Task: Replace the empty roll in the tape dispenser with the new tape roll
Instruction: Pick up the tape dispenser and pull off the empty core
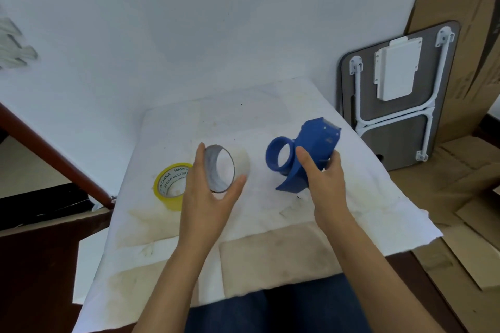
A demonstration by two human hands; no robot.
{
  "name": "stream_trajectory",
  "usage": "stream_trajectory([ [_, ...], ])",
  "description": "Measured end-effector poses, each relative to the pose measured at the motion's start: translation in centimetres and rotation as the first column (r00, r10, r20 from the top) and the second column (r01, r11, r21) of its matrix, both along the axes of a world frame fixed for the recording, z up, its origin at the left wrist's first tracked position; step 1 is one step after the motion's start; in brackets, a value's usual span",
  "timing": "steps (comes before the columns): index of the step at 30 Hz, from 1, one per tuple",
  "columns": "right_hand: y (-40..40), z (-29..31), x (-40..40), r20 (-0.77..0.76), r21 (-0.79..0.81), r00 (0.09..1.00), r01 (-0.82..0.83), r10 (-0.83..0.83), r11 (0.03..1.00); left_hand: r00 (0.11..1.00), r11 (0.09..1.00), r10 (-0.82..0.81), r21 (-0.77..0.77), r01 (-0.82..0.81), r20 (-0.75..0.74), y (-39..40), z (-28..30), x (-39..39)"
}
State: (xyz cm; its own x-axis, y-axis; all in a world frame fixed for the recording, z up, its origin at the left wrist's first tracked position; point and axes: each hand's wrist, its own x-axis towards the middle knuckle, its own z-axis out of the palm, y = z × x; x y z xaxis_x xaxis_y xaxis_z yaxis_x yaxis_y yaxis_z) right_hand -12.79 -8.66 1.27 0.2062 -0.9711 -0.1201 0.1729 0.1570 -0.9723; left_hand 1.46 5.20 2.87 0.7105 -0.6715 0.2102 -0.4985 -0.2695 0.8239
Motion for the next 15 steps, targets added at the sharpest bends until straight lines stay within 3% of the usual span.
stream_trajectory([
  [7, -2.0, 0.7, 3.0, -0.029, -0.049, 0.999, -0.033, 0.032, 0.998, 0.98, 0.945, -0.116, 0.32, 0.059, 0.16, -3.9, 0.1, 4.6],
  [15, -3.3, 0.3, 3.8, -0.118, -0.08, 0.99, -0.093, 0.083, 0.992, 0.982, 0.869, -0.174, 0.481, 0.117, 0.075, -11.2, -1.0, 9.1],
])
